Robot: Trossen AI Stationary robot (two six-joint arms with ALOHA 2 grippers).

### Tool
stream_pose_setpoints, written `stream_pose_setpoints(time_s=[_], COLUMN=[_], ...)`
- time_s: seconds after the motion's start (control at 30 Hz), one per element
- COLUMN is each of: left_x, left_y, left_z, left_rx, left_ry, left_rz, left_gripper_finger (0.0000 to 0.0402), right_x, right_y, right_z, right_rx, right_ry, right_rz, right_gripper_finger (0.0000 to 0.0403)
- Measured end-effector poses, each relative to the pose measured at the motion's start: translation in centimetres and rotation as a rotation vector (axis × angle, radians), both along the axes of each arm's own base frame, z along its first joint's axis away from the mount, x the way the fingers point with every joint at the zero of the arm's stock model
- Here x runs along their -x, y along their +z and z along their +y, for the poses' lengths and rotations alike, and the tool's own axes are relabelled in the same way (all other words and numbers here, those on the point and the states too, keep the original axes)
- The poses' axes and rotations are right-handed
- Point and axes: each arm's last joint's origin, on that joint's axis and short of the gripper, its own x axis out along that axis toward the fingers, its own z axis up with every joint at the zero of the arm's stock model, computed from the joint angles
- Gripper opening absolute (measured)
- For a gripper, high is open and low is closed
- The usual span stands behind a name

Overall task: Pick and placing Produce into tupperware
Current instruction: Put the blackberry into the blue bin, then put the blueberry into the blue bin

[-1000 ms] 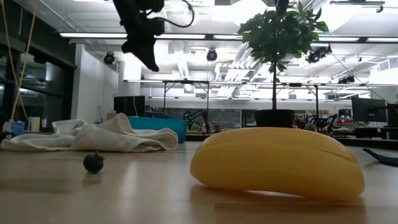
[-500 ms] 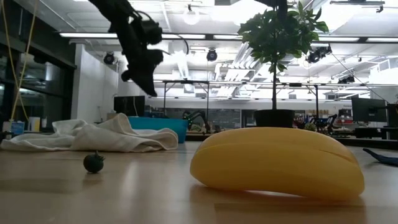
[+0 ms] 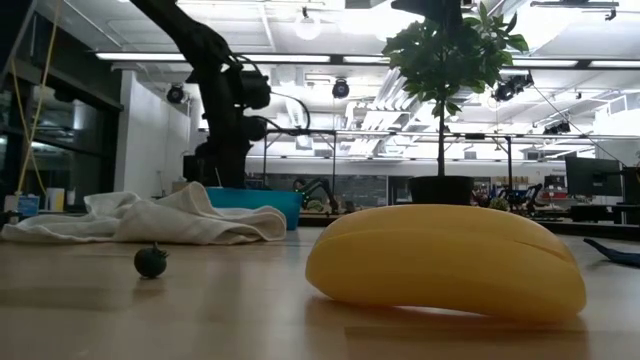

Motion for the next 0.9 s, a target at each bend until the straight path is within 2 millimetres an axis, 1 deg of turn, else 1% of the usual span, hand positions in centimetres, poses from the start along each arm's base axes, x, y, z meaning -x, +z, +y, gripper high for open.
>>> stream_pose_setpoints(time_s=[0.13, 0.43, 0.73, 0.9], left_x=[-0.1, -0.2, -0.2, 0.1], left_y=[-0.5, -0.5, -0.2, 0.7], left_z=[0.1, 0.2, 0.1, -0.5], left_rx=[0.01, 0.007, 0.027, 0.045], left_ry=[-0.001, -0.006, -0.016, -0.034], left_rz=[0.008, -0.003, -0.038, -0.057], left_gripper_finger=[0.0083, 0.0085, 0.0132, 0.0137], right_x=[0.0, 0.0, 0.0, 0.0], right_y=[-0.1, -0.2, -0.5, -0.5], right_z=[0.0, 0.0, 0.0, 0.1], right_rx=[-0.005, -0.006, -0.007, -0.011], right_ry=[0.002, 0.002, 0.002, 0.023], right_rz=[0.012, 0.023, 0.05, 0.055], right_gripper_finger=[0.0179, 0.0179, 0.0179, 0.0179])
